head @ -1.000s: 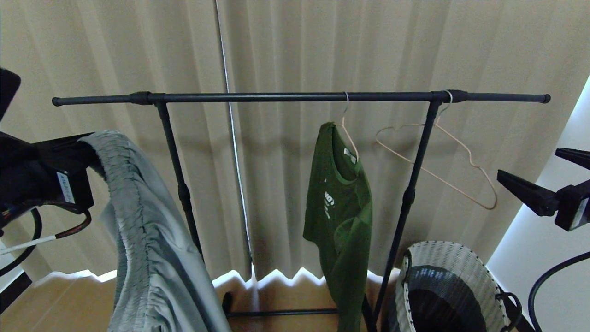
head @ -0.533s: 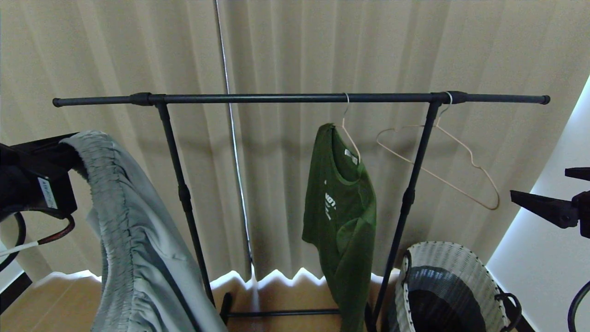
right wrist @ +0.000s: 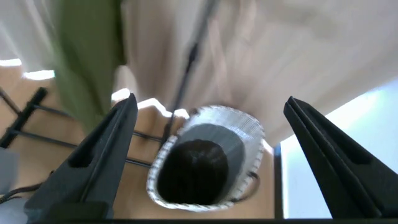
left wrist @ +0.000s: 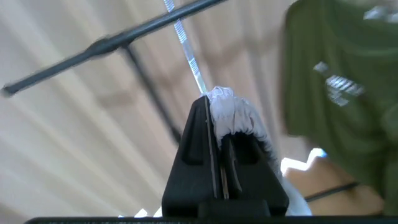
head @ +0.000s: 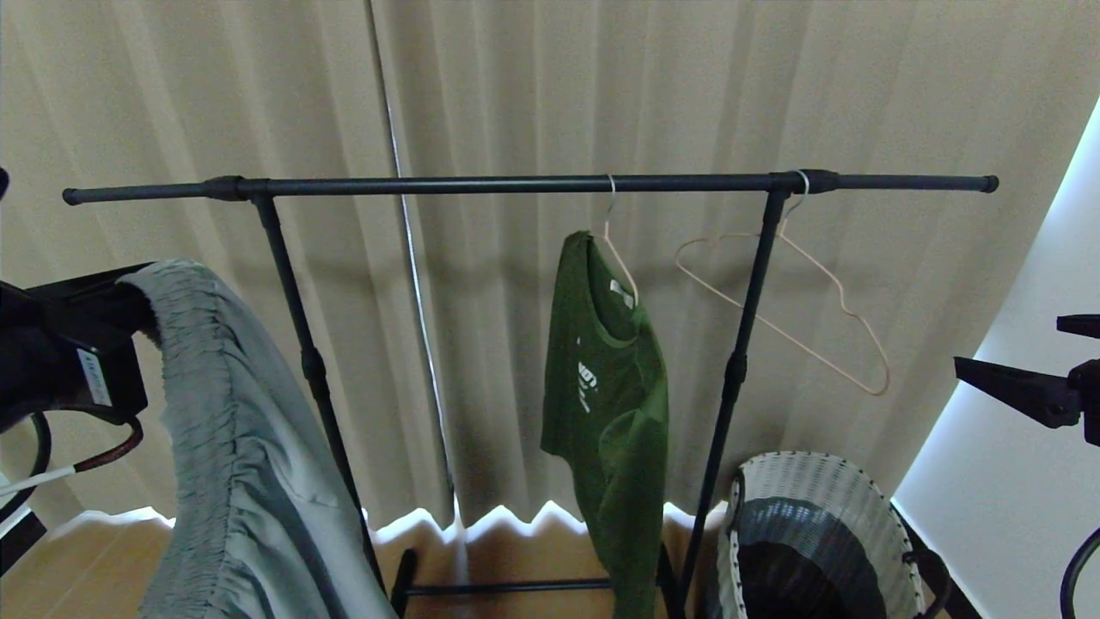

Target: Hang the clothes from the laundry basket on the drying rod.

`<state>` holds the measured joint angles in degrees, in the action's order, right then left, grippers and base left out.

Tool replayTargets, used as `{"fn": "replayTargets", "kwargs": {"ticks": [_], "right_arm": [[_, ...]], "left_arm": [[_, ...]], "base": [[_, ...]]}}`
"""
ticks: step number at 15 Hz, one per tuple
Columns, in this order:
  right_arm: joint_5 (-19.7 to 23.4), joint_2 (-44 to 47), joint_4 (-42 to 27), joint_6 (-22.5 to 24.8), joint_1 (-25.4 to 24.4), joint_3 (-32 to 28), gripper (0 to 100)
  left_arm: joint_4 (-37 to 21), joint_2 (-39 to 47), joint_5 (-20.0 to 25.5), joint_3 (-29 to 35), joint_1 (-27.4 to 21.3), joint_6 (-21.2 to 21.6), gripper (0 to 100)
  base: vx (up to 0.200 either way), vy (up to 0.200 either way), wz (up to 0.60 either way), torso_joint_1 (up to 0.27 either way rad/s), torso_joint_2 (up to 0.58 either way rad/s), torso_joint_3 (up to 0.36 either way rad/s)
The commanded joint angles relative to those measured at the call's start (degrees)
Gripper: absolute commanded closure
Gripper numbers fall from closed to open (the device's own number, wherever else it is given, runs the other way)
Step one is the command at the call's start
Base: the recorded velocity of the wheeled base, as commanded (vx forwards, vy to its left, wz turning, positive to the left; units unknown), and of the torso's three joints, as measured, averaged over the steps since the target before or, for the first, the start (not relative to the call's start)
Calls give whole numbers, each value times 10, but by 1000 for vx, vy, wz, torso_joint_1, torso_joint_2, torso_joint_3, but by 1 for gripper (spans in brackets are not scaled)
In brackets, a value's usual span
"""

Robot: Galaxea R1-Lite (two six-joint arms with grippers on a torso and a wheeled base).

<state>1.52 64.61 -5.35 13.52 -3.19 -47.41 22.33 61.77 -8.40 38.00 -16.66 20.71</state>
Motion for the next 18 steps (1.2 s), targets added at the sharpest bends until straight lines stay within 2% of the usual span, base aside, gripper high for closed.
{"fn": "replayTargets", "kwargs": {"ticks": [1, 4, 10, 18], "right_arm": [[1, 0, 1, 0, -1, 2, 0], [1, 0, 1, 0, -1, 2, 0], [1, 0, 2, 1, -11, 10, 0], [0, 1, 2, 1, -12, 8, 0]], "left_arm": [[1, 1, 0, 1, 0, 0, 100], [1, -1, 0, 0, -1, 0, 100], [5, 2, 0, 0, -1, -1, 100], [4, 5, 0, 1, 0, -1, 100]], "base": [[0, -200, 0, -2, -2, 2], [0, -200, 0, 2, 2, 1], [0, 0, 0, 0, 0, 0], [200, 0, 0, 1, 1, 1]]}}
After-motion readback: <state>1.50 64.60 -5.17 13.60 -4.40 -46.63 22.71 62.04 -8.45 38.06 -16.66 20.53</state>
